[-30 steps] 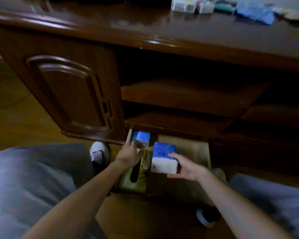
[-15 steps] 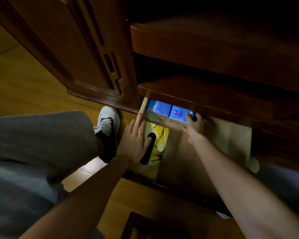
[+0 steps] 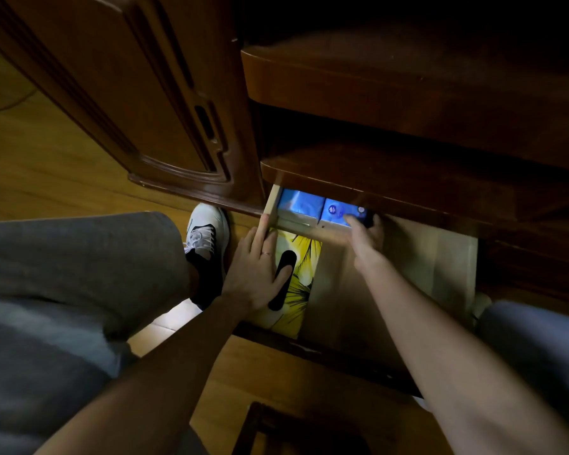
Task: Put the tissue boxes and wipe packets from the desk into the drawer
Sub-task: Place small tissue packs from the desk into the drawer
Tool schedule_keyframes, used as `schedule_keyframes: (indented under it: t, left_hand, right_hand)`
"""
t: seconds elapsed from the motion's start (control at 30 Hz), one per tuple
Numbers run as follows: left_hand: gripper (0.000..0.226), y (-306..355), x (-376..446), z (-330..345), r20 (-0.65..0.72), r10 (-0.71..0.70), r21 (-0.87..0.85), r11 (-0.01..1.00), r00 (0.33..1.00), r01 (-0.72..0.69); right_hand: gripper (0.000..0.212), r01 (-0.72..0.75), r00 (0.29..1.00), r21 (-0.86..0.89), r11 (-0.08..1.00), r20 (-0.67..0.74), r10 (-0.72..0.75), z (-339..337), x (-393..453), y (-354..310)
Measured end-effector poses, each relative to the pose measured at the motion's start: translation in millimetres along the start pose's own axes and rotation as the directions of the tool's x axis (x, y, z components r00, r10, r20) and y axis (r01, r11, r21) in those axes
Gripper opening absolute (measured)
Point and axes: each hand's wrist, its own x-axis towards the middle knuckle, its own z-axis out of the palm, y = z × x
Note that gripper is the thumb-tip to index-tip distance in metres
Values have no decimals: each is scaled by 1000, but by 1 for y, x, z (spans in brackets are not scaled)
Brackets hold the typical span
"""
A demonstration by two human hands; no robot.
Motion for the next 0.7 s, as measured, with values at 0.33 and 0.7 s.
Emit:
schedule_keyframes:
  t: [0.33, 0.7]
  left_hand:
    - [87, -1, 2, -2, 104, -31, -28, 999, 994, 34]
    - [84, 9, 8, -35, 265, -57, 66, 997, 963, 41]
  right_hand:
    - [63, -35, 949, -25, 999, 313, 41, -19, -18, 5]
    - [72, 3, 970, -204, 979, 237, 47, -35, -57, -14]
